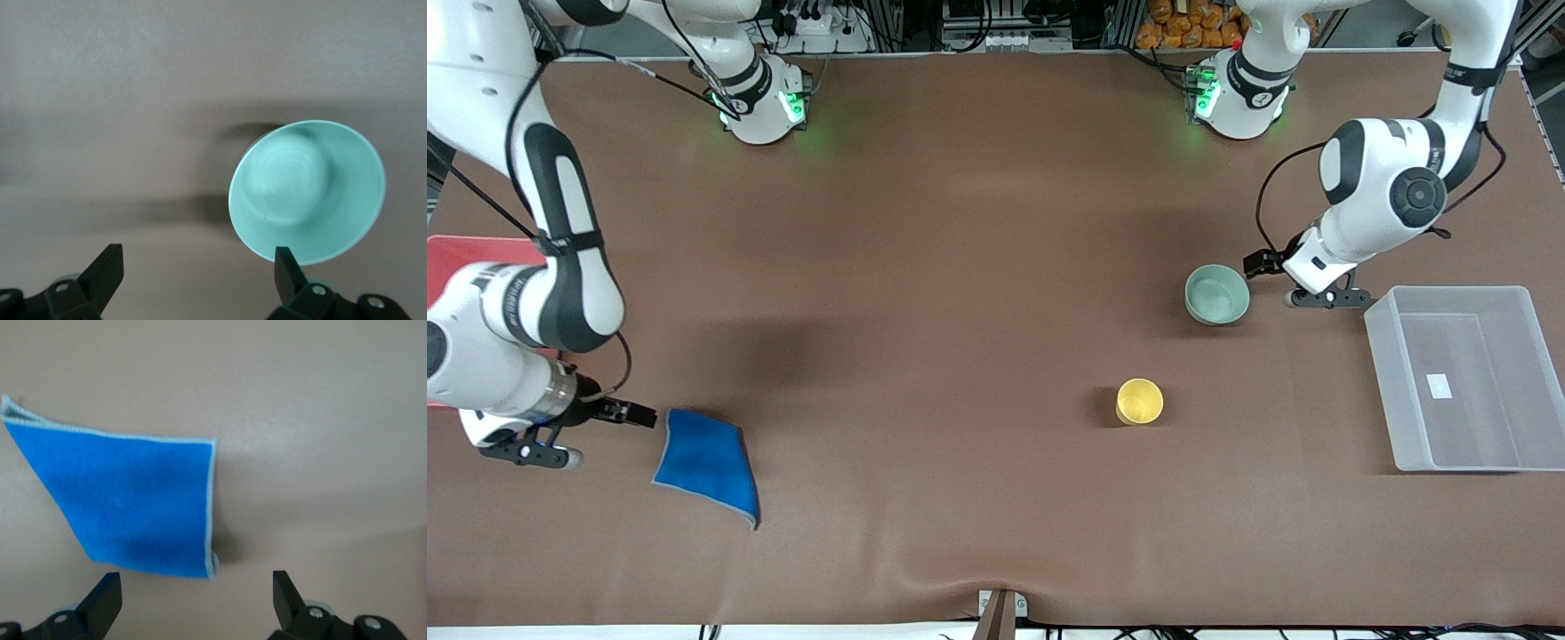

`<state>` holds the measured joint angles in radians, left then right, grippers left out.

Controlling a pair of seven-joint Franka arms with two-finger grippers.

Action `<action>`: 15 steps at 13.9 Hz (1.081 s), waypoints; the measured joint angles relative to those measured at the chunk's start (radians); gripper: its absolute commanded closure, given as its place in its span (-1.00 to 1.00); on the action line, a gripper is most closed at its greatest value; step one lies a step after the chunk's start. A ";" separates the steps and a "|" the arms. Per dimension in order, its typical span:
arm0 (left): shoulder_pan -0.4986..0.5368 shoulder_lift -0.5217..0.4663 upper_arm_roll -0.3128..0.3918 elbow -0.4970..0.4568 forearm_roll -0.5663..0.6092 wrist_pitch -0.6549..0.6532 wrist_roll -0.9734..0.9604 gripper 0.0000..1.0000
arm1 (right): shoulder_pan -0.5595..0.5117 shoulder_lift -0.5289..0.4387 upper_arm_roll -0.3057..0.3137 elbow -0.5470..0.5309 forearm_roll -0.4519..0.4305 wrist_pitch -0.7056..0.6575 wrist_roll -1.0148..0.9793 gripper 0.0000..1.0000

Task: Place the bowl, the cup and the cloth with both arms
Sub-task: 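Lower the right gripper onto the cloth while the left gripper grasps the bowl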

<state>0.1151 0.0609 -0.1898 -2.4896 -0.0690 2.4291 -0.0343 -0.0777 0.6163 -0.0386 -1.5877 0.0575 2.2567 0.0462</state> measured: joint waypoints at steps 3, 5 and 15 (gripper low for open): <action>-0.020 0.073 -0.026 -0.028 0.000 0.119 -0.082 -1.00 | 0.007 0.057 0.002 0.002 0.085 0.052 0.000 -1.00; -0.042 0.130 -0.035 -0.028 0.000 0.182 -0.116 -0.48 | 0.008 0.084 0.001 0.003 0.112 0.080 0.002 -1.00; -0.027 0.172 -0.026 0.039 0.013 0.137 -0.115 1.00 | 0.005 0.127 -0.004 -0.021 0.194 0.058 0.003 0.97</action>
<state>0.0883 0.2334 -0.2153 -2.4509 -0.0557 2.5661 -0.1494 -0.0725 0.7430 -0.0425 -1.6086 0.2514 2.3149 0.0489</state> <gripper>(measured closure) 0.850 0.498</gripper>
